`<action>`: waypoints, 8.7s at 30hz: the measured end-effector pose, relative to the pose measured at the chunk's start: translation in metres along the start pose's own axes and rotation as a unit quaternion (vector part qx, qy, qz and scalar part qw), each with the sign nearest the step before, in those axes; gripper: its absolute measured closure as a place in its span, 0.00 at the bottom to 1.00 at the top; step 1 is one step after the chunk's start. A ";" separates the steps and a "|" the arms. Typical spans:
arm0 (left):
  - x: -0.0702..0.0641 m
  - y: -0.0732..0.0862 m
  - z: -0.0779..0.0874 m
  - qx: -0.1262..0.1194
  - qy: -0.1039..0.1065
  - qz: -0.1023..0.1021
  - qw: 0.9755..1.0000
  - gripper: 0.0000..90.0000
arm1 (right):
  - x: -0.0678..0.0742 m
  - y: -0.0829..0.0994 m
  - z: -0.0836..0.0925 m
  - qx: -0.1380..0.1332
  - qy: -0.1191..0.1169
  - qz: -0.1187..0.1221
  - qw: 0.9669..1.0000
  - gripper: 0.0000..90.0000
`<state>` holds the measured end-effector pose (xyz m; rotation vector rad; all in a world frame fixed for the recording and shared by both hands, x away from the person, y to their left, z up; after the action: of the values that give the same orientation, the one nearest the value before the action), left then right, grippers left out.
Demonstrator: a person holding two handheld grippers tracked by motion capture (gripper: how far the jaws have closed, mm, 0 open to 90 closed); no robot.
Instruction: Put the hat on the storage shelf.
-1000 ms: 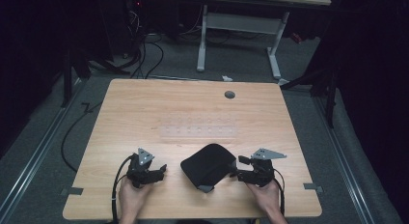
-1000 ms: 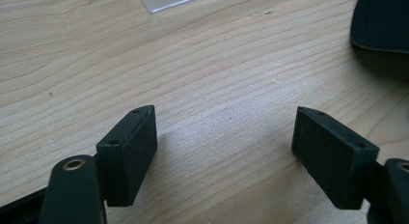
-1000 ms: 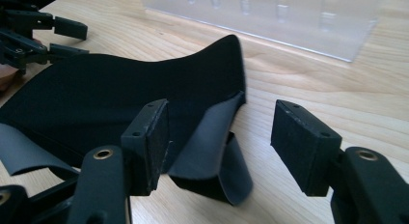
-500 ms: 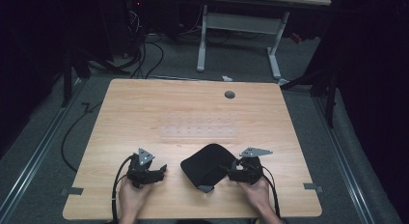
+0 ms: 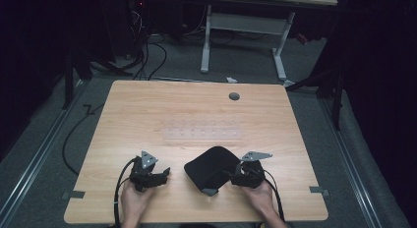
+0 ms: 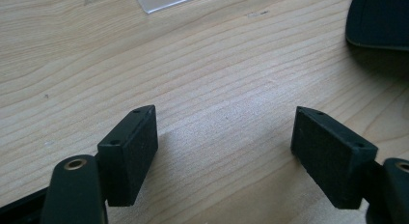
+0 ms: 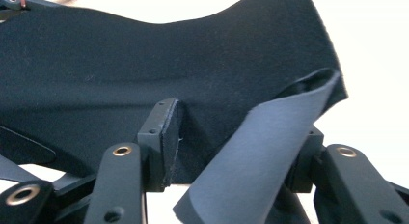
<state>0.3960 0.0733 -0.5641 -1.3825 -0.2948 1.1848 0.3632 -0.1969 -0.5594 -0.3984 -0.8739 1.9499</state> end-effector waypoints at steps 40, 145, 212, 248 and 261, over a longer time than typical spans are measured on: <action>0.000 0.000 0.000 0.001 -0.002 -0.001 1.000 0.26 | 0.005 -0.004 0.023 -0.032 -0.073 -0.007 0.997 0.95; -0.135 -0.007 0.004 0.054 0.221 -0.146 0.963 0.89 | 0.001 -0.054 0.058 -0.086 -0.096 -0.052 0.990 0.85; -0.086 -0.093 0.034 -0.058 0.201 -0.022 0.978 0.96 | -0.075 0.018 0.018 -0.004 0.189 -0.020 0.982 0.39; -0.045 -0.145 -0.012 -0.084 0.126 -0.029 0.988 0.96 | -0.075 0.018 0.018 -0.004 0.189 -0.018 0.982 0.38; -0.031 -0.144 -0.026 -0.087 0.095 -0.034 0.991 0.96 | -0.075 0.018 0.018 -0.004 0.188 -0.018 0.982 0.38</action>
<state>0.4695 0.0683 -0.4336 -1.6129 -0.3116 0.9813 0.3797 -0.2743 -0.5654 -0.7241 -0.6381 1.7586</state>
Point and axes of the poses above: each handheld gripper's, and its own axes: z roughly backward along the jaws, y roughly out of its underside, x roughly to its left, the point moved 5 cm from there along -z, roughly forward along the jaws, and after that the axes turned 12 degrees about y, right-handed, at the moved point
